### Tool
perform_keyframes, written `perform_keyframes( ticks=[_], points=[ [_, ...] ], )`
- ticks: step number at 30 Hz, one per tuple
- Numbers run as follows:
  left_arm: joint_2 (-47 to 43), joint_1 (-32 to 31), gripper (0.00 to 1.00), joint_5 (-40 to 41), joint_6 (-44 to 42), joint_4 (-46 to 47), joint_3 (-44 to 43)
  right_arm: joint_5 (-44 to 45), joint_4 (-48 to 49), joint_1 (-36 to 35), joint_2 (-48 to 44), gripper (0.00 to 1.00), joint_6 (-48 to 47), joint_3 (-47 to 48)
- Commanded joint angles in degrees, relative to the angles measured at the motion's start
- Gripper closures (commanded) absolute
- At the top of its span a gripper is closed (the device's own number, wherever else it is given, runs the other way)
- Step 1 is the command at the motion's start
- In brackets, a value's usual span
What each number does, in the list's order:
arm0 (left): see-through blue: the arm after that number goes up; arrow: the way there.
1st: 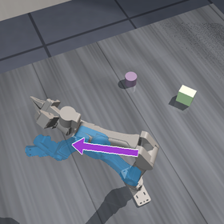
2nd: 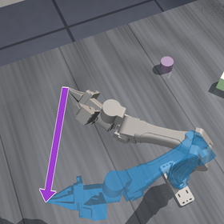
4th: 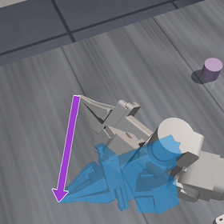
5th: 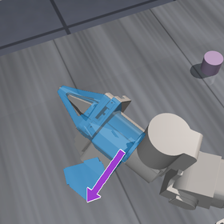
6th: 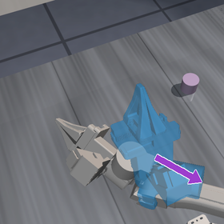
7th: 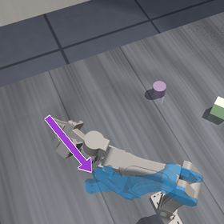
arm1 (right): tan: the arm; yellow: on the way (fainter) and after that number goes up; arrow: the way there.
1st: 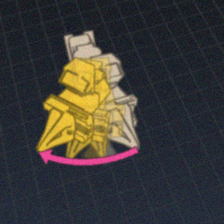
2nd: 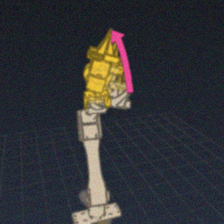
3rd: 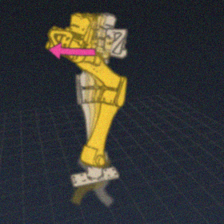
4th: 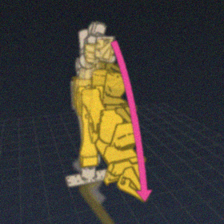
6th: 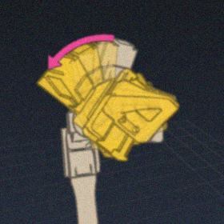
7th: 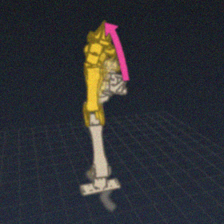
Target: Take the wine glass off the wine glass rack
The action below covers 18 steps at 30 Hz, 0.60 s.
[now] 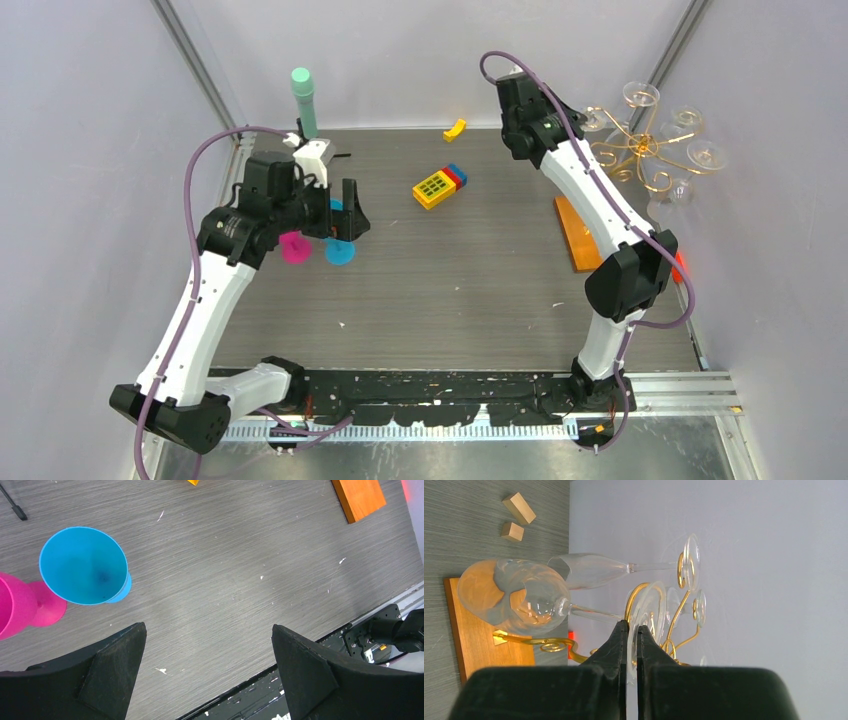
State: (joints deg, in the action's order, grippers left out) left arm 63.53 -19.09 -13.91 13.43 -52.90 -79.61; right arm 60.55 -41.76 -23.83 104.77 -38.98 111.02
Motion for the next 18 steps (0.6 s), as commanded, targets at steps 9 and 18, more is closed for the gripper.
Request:
perform_keyframes(
  ticks=[9,18],
  points=[
    [-0.5,0.2,0.00,0.3,-0.1,2.8,0.5,-2.1,-2.1,-0.7,-1.8,0.73,3.6,0.0],
    [-0.6,0.2,0.00,0.3,-0.1,2.8,0.6,-3.0,-3.4,-1.8,-1.9,0.68,4.2,0.7]
  ],
)
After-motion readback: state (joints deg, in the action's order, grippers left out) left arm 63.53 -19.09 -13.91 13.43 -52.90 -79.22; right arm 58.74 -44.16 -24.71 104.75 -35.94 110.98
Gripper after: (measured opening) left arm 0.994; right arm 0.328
